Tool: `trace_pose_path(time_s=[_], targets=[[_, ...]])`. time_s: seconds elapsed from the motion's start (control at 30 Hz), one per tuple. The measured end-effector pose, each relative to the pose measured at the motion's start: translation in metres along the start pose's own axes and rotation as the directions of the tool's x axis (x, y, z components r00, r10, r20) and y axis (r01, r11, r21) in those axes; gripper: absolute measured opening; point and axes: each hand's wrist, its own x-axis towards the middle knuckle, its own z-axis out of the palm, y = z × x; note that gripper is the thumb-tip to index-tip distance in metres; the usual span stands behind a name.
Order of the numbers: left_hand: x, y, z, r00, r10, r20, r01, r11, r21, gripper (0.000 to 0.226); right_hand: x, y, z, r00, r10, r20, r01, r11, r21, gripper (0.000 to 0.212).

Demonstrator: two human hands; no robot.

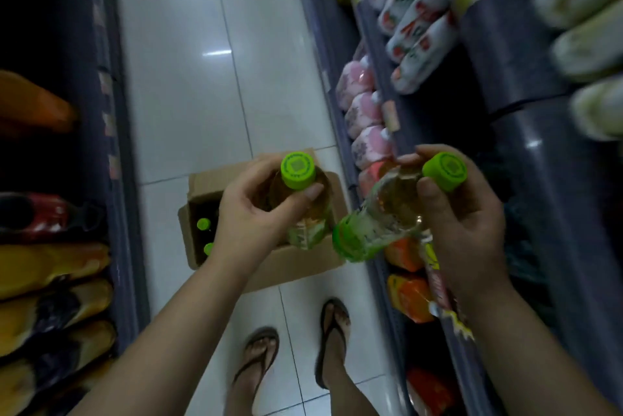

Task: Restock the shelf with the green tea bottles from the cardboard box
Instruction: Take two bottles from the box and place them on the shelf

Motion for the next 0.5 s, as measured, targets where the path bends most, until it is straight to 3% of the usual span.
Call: trace_pose_path(time_s=[0.1,0.27,0.4,0.5], targets=[[-0.019,0.091,0.02,0.985,0.107,0.135,-0.107,0.994,-0.007,0.028,-0.029,-0.085,-0.015,0.997,-0.033,-0.076,0.034,0.999,0.016,0.029],[-0.075,0.213,0.047,0.892,0.272,0.362,-0.266,0.962,-0.067,0.016,-0.112,-0.203,-0.043,0.959,-0.142,-0.243,0.118,0.987,-0.112,0.021],[-0.136,0.273,0.064,0.833,0.273,0.482,-0.23,0.962,-0.148,0.02,-0.199,-0.269,-0.062,0.884,-0.203,-0.42,0.133,0.973,-0.191,0.021],[-0.177,0.307,0.081,0.737,0.295,0.608,-0.245,0.955,-0.167,0.022,-0.262,-0.303,-0.074,0.8,-0.237,-0.551,0.115,0.962,-0.247,0.031]])
